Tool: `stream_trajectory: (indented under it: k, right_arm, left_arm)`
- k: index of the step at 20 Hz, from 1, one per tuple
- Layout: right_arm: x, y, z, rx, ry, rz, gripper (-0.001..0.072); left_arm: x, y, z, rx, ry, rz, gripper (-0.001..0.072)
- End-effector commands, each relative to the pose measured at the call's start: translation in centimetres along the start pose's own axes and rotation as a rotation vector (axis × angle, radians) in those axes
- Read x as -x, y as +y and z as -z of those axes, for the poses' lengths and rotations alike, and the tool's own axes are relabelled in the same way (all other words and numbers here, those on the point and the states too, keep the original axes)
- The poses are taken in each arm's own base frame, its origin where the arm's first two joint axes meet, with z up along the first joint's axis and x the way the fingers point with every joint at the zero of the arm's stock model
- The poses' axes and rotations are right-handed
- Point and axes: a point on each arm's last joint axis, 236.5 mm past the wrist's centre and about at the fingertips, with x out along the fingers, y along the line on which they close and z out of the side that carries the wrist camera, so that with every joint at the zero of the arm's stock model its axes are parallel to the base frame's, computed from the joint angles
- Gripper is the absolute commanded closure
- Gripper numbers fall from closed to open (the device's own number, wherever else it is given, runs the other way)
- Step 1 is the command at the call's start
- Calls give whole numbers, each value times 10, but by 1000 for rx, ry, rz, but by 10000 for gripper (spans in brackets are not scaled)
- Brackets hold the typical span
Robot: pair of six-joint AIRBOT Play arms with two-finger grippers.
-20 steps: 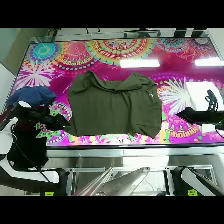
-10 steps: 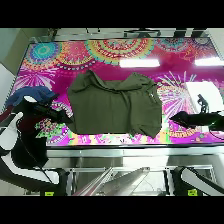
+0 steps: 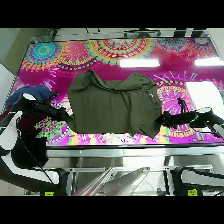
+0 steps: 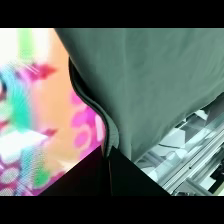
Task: Fold the shirts.
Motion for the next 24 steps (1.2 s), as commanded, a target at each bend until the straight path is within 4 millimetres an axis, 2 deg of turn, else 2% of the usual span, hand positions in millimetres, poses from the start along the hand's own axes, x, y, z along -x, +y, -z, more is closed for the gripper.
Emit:
stream_trajectory:
  k: [1,2,3,5,6,8,9,10,11,12,13,14,15,17,18,19,20,22,24]
  right_arm:
    - [-2,36,-7,30,-16,-146,631]
    - [5,51,-10,60,-20,-189,694]
    - [15,68,-14,91,-36,-229,695]
    - [57,120,-29,212,-121,-317,695]
    - [94,159,-36,305,-203,-378,695]
    - [184,237,-40,508,-431,-462,696]
    - [237,276,-32,626,-572,-480,696]
    - [287,311,-18,737,-715,-478,696]
    - [330,339,0,831,-843,-460,696]
    - [368,365,23,922,-969,-429,696]
    - [395,384,43,991,-1075,-388,696]
    - [417,401,65,1052,-1172,-342,696]
    - [434,414,83,1098,-1261,-292,696]
    - [458,429,104,1164,-1413,-193,696]
    - [463,430,107,1167,-1454,-154,696]
    - [461,426,103,1164,-1445,-129,696]
    - [456,418,93,1153,-1404,-126,696]
    - [443,400,69,1115,-1300,-155,696]
    - [426,377,36,1053,-1201,-200,696]
  left_arm:
    - [19,-12,-12,15,-94,78,683]
    - [31,-24,-18,0,-144,124,684]
    - [47,-42,-23,-21,-204,186,684]
    - [90,-90,-25,-110,-322,323,686]
    - [117,-119,-22,-174,-398,393,691]
    - [197,-196,-6,-363,-628,571,691]
    - [239,-234,10,-466,-758,657,691]
    - [289,-275,38,-604,-917,748,691]
    - [331,-309,71,-743,-1071,812,688]
    - [365,-338,110,-878,-1212,850,688]
    - [389,-361,149,-992,-1332,862,687]
    - [402,-378,180,-1079,-1423,830,687]
    - [406,-391,197,-1129,-1478,764,687]
    - [407,-412,215,-1208,-1506,663,686]
    - [408,-420,214,-1229,-1493,633,686]
    - [407,-420,204,-1220,-1459,589,686]
    - [402,-412,182,-1168,-1403,524,686]
    - [386,-386,129,-1029,-1281,425,686]
    - [359,-360,82,-921,-1145,419,686]
